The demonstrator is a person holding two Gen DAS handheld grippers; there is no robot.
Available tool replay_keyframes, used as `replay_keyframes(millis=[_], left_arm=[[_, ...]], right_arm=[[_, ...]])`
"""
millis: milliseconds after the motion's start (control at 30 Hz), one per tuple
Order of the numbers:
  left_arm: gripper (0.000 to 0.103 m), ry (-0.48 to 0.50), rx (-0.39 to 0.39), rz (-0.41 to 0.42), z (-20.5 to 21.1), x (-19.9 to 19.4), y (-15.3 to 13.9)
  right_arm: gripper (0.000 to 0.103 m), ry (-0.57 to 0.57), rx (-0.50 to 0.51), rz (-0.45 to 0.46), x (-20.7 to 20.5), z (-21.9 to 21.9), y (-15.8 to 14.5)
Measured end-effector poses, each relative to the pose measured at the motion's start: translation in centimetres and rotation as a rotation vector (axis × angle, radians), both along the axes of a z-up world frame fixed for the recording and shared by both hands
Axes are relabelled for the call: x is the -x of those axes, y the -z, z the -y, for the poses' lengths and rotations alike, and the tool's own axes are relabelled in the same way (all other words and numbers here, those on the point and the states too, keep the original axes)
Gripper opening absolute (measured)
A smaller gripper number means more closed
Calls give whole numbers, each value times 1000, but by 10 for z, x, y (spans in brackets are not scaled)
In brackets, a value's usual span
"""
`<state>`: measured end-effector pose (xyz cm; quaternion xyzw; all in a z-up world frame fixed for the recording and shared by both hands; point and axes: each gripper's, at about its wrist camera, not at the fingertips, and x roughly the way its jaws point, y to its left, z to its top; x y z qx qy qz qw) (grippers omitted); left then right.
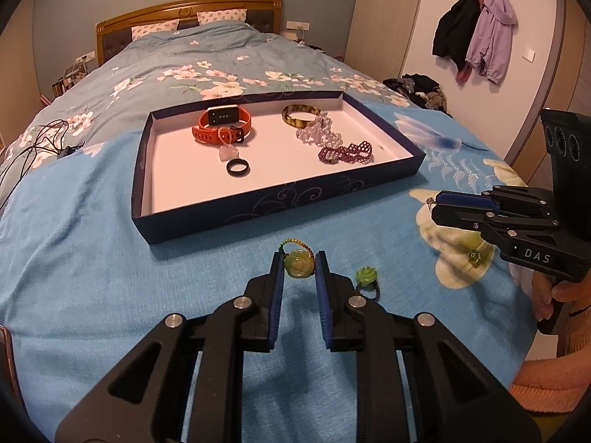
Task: Organize jewelry
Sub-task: 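Carry the silver ring with the right tool while the left tool carries the jade ring into the tray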
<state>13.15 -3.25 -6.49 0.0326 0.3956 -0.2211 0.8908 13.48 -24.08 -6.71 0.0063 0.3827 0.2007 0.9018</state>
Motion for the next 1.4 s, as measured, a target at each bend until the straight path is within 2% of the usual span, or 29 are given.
replay_keyframes(millis=[900, 1400], left_arm=[[17, -20, 32, 62, -2, -9, -23], [17, -25, 34, 88, -2, -17, -30]], right_arm=[[16, 1, -57, 52, -15, 3, -20], [16, 3, -55, 80, -29, 1, -28]])
